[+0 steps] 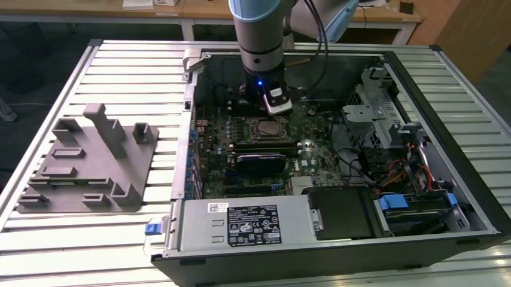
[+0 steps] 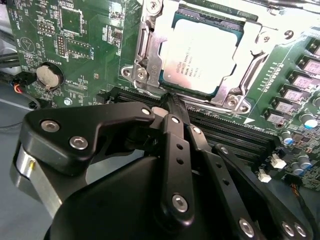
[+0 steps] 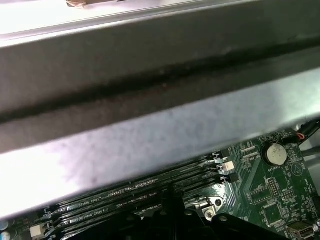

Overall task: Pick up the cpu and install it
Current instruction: 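Install the first cpu locking lever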

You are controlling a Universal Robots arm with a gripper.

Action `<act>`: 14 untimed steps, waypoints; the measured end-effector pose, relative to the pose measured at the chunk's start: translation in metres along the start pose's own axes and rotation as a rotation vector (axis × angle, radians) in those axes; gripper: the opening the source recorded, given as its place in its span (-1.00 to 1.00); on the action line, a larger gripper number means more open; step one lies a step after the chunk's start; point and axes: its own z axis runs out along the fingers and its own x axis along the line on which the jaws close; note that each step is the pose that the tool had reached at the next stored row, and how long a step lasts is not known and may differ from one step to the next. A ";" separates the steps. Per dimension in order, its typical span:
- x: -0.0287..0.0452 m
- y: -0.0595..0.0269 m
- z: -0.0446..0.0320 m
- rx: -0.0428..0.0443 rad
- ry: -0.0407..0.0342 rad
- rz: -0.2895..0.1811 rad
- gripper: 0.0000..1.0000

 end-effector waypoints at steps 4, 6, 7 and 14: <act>0.0002 -0.0003 0.0014 -0.0002 0.0001 0.000 -0.79; 0.0001 -0.0003 0.0015 -0.0035 0.0012 0.001 -0.79; 0.0001 -0.0003 0.0016 -0.0047 0.0013 0.001 -0.79; -0.0004 0.0004 -0.0018 -0.0059 0.0015 0.001 -0.79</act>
